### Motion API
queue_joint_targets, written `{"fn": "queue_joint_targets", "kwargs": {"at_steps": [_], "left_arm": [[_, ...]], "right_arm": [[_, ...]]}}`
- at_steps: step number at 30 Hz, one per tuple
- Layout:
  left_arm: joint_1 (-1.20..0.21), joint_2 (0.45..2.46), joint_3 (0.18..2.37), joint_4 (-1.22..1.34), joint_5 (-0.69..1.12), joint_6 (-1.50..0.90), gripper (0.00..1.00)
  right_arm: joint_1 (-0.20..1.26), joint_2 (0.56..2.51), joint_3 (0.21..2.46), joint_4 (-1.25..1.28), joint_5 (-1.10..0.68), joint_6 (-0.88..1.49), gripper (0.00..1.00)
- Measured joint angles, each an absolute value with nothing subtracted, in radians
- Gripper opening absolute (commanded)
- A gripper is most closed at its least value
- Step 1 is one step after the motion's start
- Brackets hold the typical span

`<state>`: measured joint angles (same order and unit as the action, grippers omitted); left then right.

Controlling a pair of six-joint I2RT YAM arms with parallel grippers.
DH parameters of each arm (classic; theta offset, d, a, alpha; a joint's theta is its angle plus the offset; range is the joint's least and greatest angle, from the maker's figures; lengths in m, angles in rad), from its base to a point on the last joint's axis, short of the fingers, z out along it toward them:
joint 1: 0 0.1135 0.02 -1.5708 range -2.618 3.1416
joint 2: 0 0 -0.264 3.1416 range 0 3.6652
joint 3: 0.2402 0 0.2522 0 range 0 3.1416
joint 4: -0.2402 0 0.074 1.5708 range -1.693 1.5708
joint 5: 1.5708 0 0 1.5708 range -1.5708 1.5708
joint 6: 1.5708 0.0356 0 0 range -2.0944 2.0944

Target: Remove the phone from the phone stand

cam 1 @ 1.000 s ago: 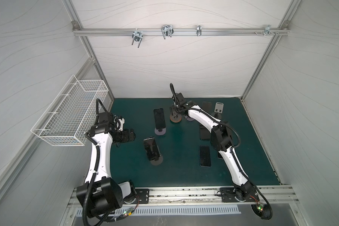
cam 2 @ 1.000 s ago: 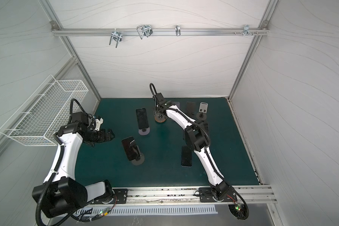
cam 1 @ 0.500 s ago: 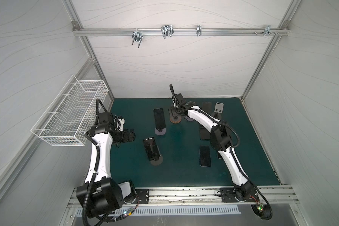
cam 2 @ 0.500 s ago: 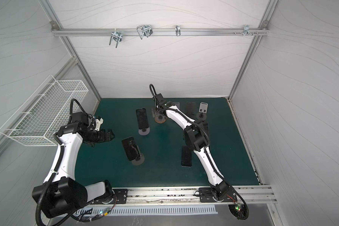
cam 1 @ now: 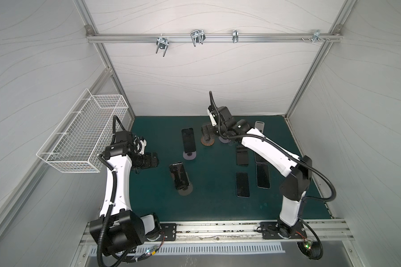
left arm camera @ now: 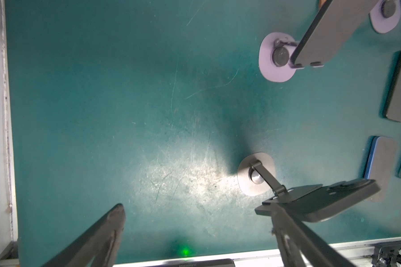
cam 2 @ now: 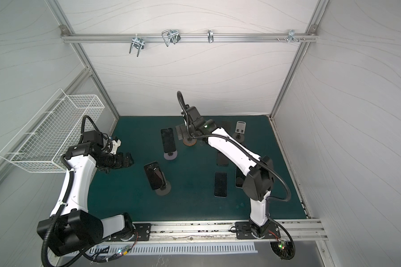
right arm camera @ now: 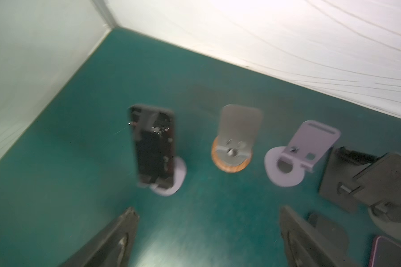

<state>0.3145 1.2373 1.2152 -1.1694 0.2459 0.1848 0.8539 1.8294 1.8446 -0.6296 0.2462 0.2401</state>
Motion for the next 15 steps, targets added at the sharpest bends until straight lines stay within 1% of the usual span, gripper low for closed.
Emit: {"fn": "queue_joint_targets", "kwargs": {"at_steps": [4,8,15], "left_arm": [[0.315,1.244,1.215,-1.179,0.235,0.183,0.99],[0.315,1.258,1.215,-1.179,0.210,0.176,0.99],[0.315,1.280,1.214,-1.174,0.171,0.161,0.98]], "right_arm": [[0.983,1.763,1.757,-0.646,0.275,0.301,0.97],[1.106,1.739,1.690,-0.670,0.293,0.374,0.98],[1.280,1.748,1.695,-0.686,0.359,0.467,0.99]]}}
